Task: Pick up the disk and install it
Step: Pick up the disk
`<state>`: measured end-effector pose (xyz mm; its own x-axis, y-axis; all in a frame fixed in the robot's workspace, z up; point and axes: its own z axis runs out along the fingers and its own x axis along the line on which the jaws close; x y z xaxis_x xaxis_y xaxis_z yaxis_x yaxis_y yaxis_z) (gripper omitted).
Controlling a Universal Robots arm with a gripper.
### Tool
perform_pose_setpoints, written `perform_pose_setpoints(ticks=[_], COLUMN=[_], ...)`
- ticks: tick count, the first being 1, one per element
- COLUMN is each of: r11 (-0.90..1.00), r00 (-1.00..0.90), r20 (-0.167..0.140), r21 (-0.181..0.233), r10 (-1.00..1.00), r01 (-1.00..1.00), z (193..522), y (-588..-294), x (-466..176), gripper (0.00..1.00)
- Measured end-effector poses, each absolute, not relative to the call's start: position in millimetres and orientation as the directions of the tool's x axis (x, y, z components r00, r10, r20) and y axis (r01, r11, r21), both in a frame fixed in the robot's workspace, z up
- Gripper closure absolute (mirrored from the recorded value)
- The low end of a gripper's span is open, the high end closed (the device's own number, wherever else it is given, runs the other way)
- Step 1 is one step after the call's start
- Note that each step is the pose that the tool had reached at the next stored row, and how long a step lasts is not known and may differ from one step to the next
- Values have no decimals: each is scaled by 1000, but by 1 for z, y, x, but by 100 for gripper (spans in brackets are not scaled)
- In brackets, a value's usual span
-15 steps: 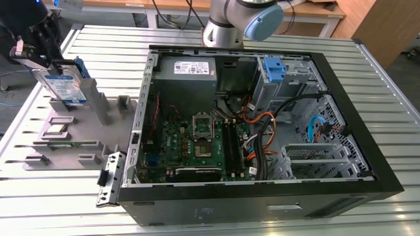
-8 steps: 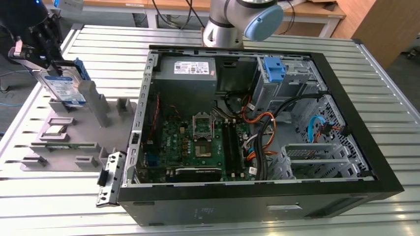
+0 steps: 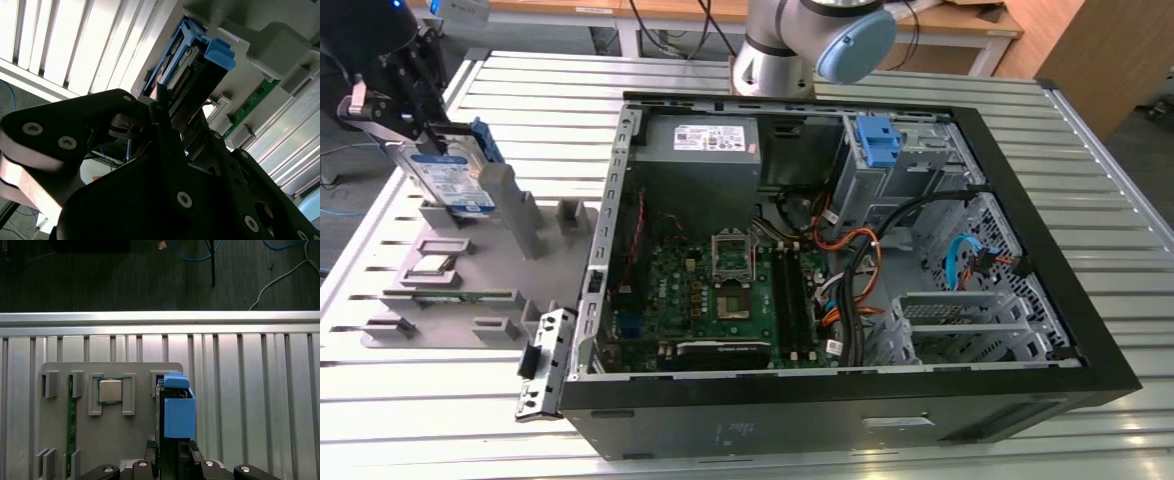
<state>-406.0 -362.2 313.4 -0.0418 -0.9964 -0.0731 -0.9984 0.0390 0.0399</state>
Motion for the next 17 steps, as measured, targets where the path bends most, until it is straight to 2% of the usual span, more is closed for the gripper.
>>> perform_pose_setpoints(ticks=[17], r11=[38], r00=[-41], r20=[-73], r21=[40], r10=[-996], r01=[-998], z=[320], y=[-362], x=[-406], gripper=[65])
